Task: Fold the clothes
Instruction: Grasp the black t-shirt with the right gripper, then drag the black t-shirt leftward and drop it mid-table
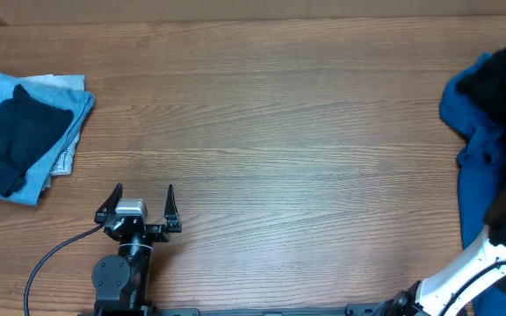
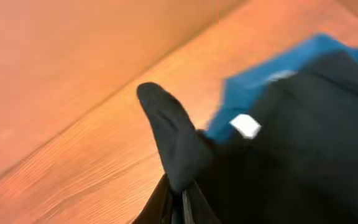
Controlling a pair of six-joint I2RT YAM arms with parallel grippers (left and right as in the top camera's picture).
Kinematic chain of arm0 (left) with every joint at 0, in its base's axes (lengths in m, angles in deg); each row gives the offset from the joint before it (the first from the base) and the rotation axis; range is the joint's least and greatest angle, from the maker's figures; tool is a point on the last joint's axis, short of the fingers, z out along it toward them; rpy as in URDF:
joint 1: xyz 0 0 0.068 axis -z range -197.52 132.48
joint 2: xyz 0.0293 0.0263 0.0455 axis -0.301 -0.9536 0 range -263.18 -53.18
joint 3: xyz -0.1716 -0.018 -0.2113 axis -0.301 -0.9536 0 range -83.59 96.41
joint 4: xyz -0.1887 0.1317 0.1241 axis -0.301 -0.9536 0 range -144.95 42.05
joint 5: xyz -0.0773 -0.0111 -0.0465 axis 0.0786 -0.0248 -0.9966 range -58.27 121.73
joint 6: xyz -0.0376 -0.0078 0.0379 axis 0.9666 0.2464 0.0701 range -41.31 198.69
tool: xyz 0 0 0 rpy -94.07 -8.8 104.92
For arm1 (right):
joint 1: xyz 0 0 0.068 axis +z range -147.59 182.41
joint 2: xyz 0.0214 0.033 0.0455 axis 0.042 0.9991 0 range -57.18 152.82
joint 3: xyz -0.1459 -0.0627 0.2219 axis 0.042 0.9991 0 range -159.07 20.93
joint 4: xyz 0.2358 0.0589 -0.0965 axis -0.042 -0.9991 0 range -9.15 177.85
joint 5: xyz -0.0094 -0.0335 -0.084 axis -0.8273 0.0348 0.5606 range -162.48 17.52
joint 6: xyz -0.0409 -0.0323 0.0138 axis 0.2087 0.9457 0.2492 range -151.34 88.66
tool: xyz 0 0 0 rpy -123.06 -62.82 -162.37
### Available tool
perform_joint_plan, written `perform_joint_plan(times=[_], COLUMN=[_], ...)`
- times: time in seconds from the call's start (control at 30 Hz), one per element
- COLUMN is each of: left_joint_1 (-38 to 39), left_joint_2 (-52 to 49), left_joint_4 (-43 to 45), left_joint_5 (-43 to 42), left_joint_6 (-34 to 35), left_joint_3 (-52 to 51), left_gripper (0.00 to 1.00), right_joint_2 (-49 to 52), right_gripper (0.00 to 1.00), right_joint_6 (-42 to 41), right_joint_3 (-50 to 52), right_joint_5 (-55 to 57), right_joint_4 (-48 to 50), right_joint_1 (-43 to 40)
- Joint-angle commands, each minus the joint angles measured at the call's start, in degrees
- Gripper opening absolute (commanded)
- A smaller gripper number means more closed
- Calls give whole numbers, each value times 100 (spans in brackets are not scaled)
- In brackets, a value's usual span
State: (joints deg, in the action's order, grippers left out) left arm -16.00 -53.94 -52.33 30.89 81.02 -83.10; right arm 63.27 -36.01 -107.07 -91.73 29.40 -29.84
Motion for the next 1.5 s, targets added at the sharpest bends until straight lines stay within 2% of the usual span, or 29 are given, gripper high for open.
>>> perform_joint_plan(times=[0.0, 0.3, 0.37, 0.63, 0.7, 0.83, 1.23, 1.27, 1.33, 1.47], left_joint_1=[-4, -4, -4, -4, -4, -4, -4, -4, -4, -4], left_joint_2=[48, 48, 48, 48, 48, 48, 48, 48, 48, 48], left_joint_4=[-2, -2, -2, -2, -2, -2, -2, -2, -2, -2], left_joint_5=[-22, -22, -22, -22, -22, -24, -22, -22, -22, -22], left_joint_6=[-151, -151, -151, -151, -151, -151, -151, -151, -151, -151], left_joint_3=[-17, -17, -17, -17, -17, -20, -17, -20, -17, -17], left_gripper=[100, 100, 100, 100, 100, 100, 100, 100, 100, 100], right_joint_2=[-350, -352, -155, 1198, 1429, 1504, 1504, 1504, 1504, 1438], right_gripper=[4, 4, 4, 4, 4, 4, 5, 31, 76, 88], right_joint_6=[216, 214, 214, 219, 511, 645, 638, 638, 638, 640], right_joint_3=[-151, -50, -48, -46, -46, -46, -46, -46, -46, -315], right_joint_5=[-188, 282, 466, 461, 463, 616, -164, -164, -166, -138], right_joint_4=[-114, -201, -103, 494, 640, 789, 1119, 1128, 1128, 1001], right_joint_1=[866, 3547, 4251, 6063, 6561, 7132, 7340, 7368, 7401, 7283])
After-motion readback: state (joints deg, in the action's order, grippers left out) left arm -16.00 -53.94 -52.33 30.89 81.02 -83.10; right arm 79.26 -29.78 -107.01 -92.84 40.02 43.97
